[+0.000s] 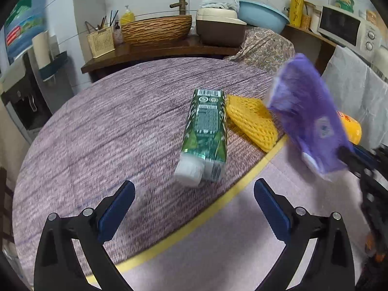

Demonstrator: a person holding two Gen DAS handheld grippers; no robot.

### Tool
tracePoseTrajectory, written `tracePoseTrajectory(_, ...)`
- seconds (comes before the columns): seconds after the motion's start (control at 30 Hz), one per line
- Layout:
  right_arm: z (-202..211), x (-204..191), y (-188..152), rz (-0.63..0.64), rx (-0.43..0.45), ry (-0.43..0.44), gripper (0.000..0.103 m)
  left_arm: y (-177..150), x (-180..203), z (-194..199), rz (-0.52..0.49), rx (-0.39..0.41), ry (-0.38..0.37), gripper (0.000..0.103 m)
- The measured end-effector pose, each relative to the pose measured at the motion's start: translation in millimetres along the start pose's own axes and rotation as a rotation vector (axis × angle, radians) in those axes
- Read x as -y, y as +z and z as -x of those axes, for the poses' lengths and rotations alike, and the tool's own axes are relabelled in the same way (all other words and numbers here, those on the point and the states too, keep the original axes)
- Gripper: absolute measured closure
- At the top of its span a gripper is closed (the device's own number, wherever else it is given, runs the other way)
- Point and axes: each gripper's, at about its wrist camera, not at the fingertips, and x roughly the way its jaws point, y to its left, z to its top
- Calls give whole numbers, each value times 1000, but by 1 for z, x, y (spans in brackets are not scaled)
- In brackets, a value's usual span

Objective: Collect trash
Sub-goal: 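Return to the table and grasp the purple bag with the right tool, then grasp the green juice carton with the left tool while the right tool holds the purple bag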

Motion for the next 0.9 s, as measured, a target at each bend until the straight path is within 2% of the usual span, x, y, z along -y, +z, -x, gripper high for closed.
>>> tracePoseTrajectory(0.23, 33, 4, -4, -53, 31, 29, 97, 31, 15, -38, -80, -58, 97, 6)
tracePoseTrajectory(0.33, 39, 6, -7, -69, 23, 39, 97, 36, 18, -52, -91, -102, 107, 23)
tracePoseTrajectory(0.4, 43, 9, -9, -98, 23, 60, 97, 36, 18, -56, -83, -126, 93, 49)
tracePoseTrajectory(0.43, 46, 11, -9, -116, 27, 72, 97, 36, 17, -56, -70, -133, 77, 51)
tracePoseTrajectory(0.77, 70, 25, -16, -197, 60, 144, 98, 5, -3, -28, 33, -105, 5, 54)
tracePoseTrajectory(0.9, 83, 31, -21, -241, 60, 180, 98, -18, -3, 4, 28, -48, -10, 54)
